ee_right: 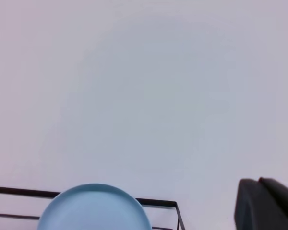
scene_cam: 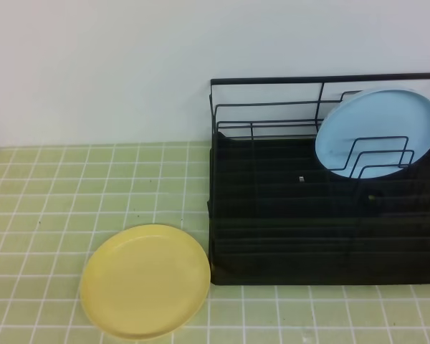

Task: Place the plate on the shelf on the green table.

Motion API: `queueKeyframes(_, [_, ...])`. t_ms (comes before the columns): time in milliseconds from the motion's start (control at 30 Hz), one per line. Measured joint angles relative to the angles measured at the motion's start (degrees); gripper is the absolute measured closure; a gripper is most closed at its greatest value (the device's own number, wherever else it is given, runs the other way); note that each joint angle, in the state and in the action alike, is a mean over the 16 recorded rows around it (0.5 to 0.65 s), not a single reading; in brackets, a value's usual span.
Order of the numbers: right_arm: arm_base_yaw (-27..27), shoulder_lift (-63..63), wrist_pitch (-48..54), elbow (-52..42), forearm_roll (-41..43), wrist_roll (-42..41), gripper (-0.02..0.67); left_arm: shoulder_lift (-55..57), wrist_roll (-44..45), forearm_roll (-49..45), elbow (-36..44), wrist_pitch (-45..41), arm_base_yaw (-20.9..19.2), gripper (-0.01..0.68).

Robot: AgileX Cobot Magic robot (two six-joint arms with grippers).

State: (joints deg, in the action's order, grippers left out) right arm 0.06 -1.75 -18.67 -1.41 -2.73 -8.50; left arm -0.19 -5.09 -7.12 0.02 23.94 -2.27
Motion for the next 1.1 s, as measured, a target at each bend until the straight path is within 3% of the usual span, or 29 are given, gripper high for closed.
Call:
queueKeyframes(200, [0.0, 0.0, -3.8, 0.4, -0.1, -0.2, 0.652, 0.0, -1.9, 0.0, -0.3, 4.5, 0.0, 0.676])
queueKeyframes(367, [0.0, 0.1, -3.1, 2.9, -0.3, -0.5, 0.652, 0.0, -3.4, 0.1, -3.4, 0.4, 0.0, 0.676])
queueKeyframes(567, [0.0, 0.1, 4.4, 9.1, -0.4, -1.0, 0.652, 0.1, -4.8, 0.3, -11.7, -15.4, 0.0, 0.676])
queueKeyframes(833, [0.0, 0.7, 24.4, 19.5, -0.4, -1.2, 0.652, 0.5, -4.6, 1.9, -22.3, -40.9, 0.0, 0.676])
queueKeyframes(1100, [0.0, 5.3, 44.1, 24.9, -1.6, -2.1, 0.652, 4.8, -5.3, 7.2, -26.9, -52.7, 0.0, 0.676])
